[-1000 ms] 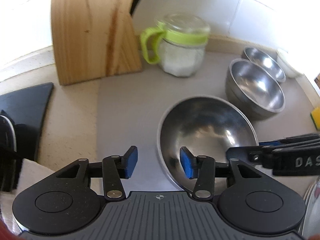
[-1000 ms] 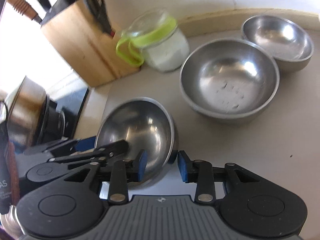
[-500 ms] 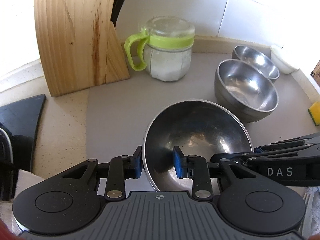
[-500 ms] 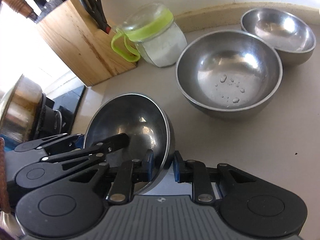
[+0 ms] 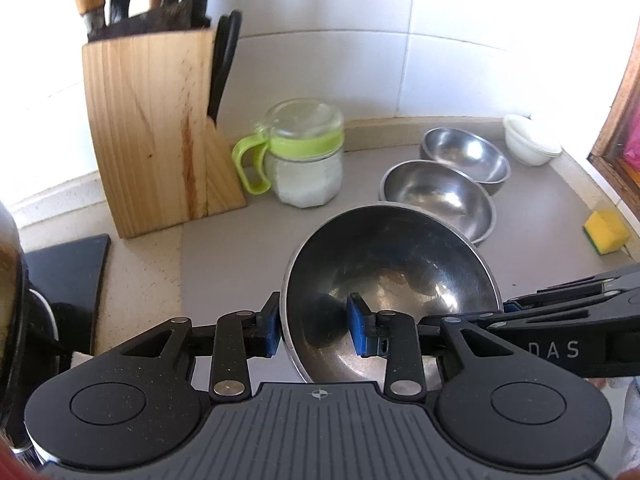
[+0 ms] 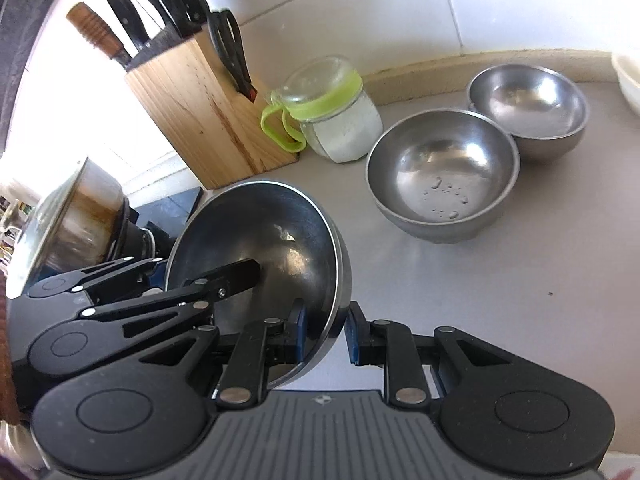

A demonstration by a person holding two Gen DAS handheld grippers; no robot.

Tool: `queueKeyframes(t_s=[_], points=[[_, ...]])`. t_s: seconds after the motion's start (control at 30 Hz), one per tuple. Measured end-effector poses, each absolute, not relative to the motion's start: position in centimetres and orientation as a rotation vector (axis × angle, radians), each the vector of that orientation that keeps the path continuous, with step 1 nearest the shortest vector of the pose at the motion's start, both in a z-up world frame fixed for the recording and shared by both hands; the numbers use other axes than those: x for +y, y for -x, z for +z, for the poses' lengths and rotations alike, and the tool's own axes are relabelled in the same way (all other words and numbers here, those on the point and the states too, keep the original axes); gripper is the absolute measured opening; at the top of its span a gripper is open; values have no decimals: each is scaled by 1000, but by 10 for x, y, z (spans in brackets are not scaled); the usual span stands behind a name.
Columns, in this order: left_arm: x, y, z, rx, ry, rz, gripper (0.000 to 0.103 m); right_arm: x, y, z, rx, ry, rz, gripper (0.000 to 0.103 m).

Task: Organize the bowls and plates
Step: 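Carry the steel bowl with both grippers over the plate stack and lower it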

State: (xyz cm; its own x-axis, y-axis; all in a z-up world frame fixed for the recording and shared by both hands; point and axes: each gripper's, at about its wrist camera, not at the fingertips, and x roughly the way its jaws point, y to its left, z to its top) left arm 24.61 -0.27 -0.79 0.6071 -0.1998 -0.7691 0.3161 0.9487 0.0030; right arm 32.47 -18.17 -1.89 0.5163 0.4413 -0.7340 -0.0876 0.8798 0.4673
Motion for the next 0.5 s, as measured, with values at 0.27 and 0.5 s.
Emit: queueKeyframes(t_s=[0.27, 0.5], points=[[-32, -219, 5, 833, -196, -373, 41, -210, -285, -7, 944, -427, 274, 25], [-68, -197, 8, 817, -239, -464, 43, -245, -247, 0, 911, -467, 201, 25]])
